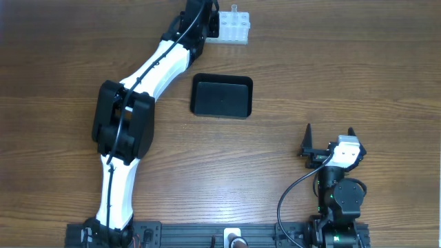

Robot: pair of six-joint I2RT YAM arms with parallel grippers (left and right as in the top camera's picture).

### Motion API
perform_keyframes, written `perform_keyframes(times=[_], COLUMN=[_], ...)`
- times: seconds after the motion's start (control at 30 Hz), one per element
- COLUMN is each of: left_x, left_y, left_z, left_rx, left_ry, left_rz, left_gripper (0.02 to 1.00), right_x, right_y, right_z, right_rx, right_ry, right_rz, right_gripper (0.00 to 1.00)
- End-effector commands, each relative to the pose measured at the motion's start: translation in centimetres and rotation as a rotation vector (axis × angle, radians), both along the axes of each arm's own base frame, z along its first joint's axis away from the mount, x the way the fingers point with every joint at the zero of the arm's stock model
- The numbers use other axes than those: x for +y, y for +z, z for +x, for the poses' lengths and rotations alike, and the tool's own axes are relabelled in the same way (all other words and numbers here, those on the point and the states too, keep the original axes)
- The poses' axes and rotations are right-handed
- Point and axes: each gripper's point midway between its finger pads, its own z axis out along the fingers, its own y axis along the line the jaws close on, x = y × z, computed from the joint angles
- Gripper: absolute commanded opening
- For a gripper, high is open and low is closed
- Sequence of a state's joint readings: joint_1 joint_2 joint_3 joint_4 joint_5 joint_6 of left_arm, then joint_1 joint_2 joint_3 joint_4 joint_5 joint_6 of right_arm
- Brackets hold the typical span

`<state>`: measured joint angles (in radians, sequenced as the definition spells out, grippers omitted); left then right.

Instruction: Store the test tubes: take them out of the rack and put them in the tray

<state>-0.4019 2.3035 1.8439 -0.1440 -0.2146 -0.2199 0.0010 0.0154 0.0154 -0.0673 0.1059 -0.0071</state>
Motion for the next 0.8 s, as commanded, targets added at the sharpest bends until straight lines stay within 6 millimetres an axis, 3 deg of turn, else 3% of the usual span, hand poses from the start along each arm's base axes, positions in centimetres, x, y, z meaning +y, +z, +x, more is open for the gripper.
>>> perform_keyframes(times=[0.03, 0.3, 0.6, 0.8], left_x=[-0.7, -0.8, -1.0, -0.8], left_y=[0.2, 0.9, 3.7, 6.5], left_z=[0.3, 0.5, 1.0, 0.5], left_rx=[-0.015, -0.017, -0.05, -0.079], left_ry=[-0.012, -0.012, -0.012, -0.012], left_rz=[-0.001, -0.001, -0.015, -0.027], left_gripper=[0.141, 0.097, 0.08, 0.08], right_x=[0.3, 0.3, 0.3, 0.3], right_y=[-0.2, -0.2, -0.2, -0.2], right_z=[0.0, 0.0, 0.0, 0.0], right_rx=[-0.001, -0.001, -0.001, -0.001], right_ry=[0.015, 0.015, 0.015, 0.015], right_rz=[0.0, 0.0, 0.0, 0.0], right_gripper=[0.991, 0.991, 0.993, 0.991])
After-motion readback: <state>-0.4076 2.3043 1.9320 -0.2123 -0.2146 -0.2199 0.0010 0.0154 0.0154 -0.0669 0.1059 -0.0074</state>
